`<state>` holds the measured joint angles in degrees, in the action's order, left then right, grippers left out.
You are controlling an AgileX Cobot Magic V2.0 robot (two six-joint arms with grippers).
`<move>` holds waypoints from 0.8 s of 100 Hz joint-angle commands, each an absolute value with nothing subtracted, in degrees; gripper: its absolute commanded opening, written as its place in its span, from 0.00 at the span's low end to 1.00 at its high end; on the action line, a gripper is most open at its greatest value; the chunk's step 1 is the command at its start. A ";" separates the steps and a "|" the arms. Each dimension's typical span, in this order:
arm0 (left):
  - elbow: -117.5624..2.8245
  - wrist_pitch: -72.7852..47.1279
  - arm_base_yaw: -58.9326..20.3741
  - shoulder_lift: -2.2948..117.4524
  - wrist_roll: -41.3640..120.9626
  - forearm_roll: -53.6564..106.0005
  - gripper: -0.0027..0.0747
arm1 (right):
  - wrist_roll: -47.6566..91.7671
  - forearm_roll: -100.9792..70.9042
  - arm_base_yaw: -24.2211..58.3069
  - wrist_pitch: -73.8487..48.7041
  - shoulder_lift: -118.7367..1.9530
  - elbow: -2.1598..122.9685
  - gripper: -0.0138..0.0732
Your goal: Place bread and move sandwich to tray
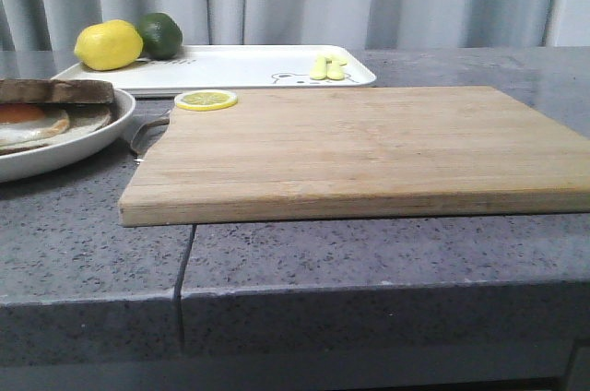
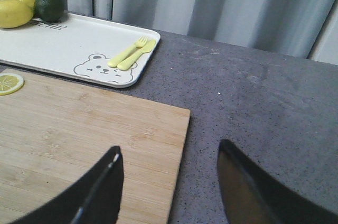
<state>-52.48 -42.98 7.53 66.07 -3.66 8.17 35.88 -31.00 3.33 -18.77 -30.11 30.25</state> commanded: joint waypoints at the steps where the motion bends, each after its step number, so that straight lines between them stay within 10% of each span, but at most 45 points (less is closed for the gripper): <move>1: -54.15 -39.16 7.66 66.99 -3.73 9.22 0.37 | 36.34 -32.11 2.88 -14.71 -30.06 31.72 0.63; 80: -54.15 -34.80 7.56 78.49 -3.05 15.75 0.37 | 36.34 -32.12 2.88 -14.60 -30.06 31.72 0.63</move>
